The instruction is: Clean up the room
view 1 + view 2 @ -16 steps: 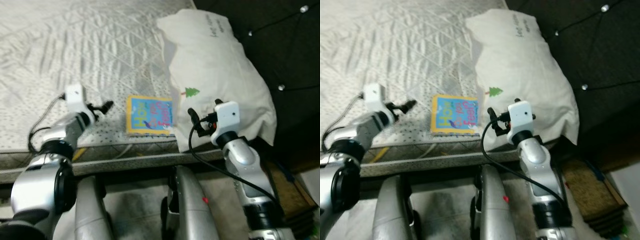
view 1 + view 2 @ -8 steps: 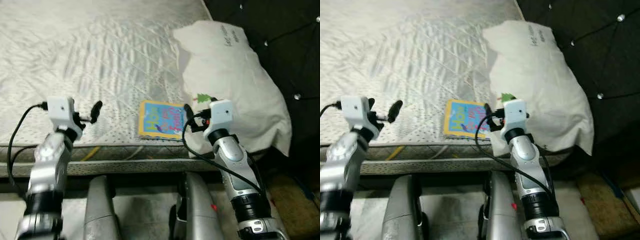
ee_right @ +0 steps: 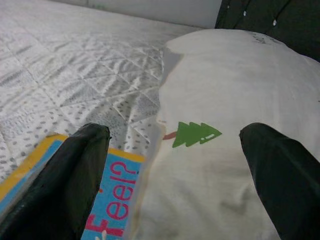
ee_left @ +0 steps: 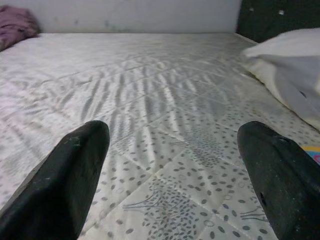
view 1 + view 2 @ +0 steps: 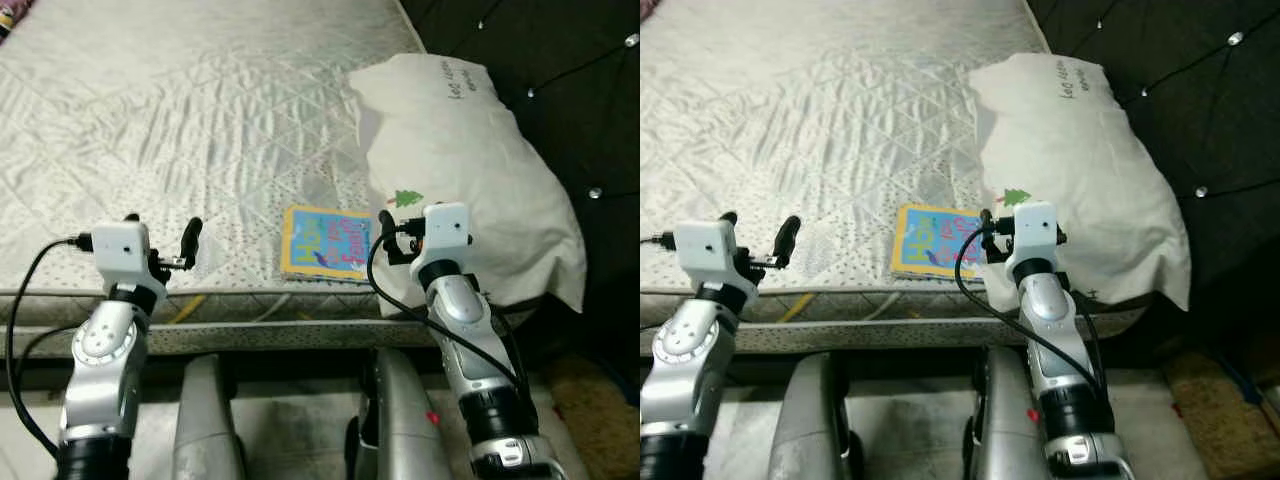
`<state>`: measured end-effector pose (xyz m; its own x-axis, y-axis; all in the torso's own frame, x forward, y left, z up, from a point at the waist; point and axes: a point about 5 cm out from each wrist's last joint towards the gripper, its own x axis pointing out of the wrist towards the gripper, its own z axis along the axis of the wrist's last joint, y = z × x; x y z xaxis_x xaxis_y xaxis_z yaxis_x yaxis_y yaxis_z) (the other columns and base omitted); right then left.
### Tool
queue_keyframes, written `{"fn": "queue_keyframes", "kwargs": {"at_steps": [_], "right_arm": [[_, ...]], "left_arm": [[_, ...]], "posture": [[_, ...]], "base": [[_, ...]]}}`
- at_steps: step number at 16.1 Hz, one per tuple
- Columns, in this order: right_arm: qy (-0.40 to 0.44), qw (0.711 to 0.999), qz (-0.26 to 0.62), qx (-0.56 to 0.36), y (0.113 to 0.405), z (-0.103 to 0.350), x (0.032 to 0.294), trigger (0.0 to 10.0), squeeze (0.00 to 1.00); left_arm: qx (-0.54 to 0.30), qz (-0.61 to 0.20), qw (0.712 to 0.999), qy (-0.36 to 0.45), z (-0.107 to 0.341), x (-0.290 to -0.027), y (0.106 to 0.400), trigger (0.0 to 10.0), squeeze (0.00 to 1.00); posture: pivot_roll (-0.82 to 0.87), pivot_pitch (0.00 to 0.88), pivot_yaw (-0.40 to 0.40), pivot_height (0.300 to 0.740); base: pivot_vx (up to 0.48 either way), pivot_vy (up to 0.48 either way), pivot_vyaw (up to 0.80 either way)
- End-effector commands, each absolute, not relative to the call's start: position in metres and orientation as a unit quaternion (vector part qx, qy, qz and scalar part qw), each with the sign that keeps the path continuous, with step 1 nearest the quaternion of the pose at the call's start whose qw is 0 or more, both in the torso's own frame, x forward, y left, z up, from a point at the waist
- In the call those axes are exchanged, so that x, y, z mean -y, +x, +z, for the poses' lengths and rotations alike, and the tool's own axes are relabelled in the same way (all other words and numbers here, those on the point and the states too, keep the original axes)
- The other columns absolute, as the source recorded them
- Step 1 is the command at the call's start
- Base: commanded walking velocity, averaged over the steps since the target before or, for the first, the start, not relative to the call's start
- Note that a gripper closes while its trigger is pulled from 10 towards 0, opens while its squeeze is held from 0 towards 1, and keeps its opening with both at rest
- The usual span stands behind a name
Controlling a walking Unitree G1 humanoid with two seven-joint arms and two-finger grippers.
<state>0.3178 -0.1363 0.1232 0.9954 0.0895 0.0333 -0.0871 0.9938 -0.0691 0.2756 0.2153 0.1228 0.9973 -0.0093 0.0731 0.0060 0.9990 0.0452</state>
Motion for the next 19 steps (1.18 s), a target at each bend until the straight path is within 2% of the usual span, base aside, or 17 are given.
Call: {"fn": "queue_keyframes", "kwargs": {"at_steps": [1,3,4,5,6,7,19], "right_arm": [[-0.017,0.999,0.039,0.026,0.315,0.127,0.139,10.0,0.00],[0.005,0.997,0.071,0.034,0.312,0.129,0.131,10.0,0.00],[0.014,0.996,0.085,0.039,0.314,0.131,0.127,10.0,0.00],[0.012,0.995,0.086,0.043,0.315,0.134,0.127,10.0,0.00],[0.012,0.995,0.084,0.049,0.317,0.138,0.129,10.0,0.00],[0.011,0.995,0.082,0.049,0.319,0.139,0.132,10.0,0.00],[0.009,0.995,0.085,0.055,0.323,0.143,0.132,10.0,0.00]], "left_arm": [[0.042,0.005,0.999,0.030,0.122,-0.214,0.271,10.0,1.00],[0.040,-0.004,0.998,0.040,0.122,-0.211,0.273,10.0,1.00],[0.038,-0.006,0.998,0.046,0.121,-0.211,0.276,10.0,0.86],[0.041,-0.010,0.998,0.045,0.122,-0.211,0.276,10.0,0.77],[0.042,-0.013,0.998,0.047,0.122,-0.209,0.277,10.0,0.58],[0.042,-0.019,0.998,0.052,0.122,-0.206,0.279,10.0,0.00],[0.045,-0.005,0.998,0.050,0.124,-0.200,0.290,10.0,0.00]], "posture": [[0.07,0.027,-0.034,0.549],[0.06,0.024,-0.032,0.549],[0.05,0.023,-0.029,0.557],[0.05,0.023,-0.026,0.567],[0.05,0.024,-0.025,0.576],[0.04,0.022,-0.025,0.590],[0.03,0.015,-0.032,0.715]], "base": [[0.000,0.000,0.00],[0.000,0.000,0.00],[0.000,0.000,0.00],[0.000,0.000,0.00],[0.000,0.000,0.00],[0.000,0.000,0.00],[0.000,0.000,0.00]]}}
